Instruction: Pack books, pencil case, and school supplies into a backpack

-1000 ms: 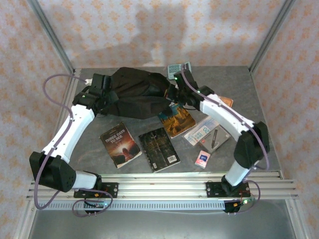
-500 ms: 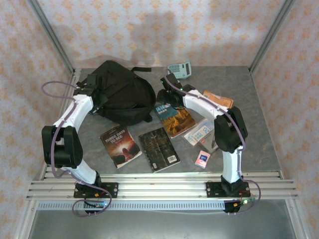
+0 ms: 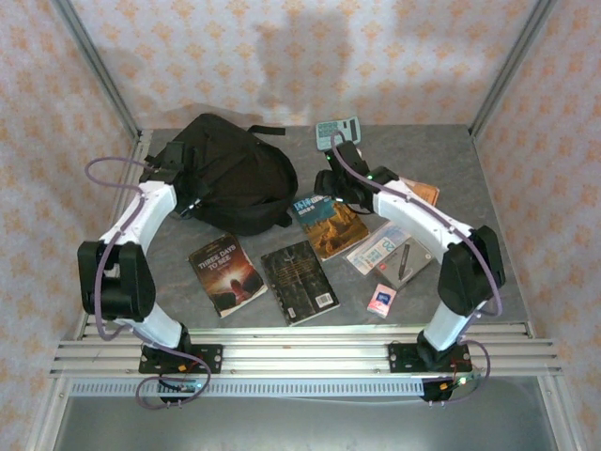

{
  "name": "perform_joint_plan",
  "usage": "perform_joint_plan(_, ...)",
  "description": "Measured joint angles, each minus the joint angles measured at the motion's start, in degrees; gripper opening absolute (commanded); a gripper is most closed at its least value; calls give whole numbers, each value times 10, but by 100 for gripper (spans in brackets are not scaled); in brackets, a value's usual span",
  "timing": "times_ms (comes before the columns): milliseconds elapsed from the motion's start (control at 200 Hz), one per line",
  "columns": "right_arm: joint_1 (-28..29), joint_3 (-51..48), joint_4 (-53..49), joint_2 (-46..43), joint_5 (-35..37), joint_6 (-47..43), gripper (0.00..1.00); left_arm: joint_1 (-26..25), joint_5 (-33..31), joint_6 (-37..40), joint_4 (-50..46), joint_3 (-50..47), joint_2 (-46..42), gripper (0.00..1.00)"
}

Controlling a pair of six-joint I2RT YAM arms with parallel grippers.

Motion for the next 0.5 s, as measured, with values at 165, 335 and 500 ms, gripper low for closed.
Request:
perform_joint_plan(165,0,-55,2,-22,-56,-14,65,-4,-5,5,-21,-15,-111,67)
perform_joint_plan(335,15,-97,13,-30,-135,-31,65,-37,2,6,-27,-80,-210,67)
perform_joint_plan(500,50,-103,9,-28,-143,-37,65,-78,49,5,-37,-186,-259,63)
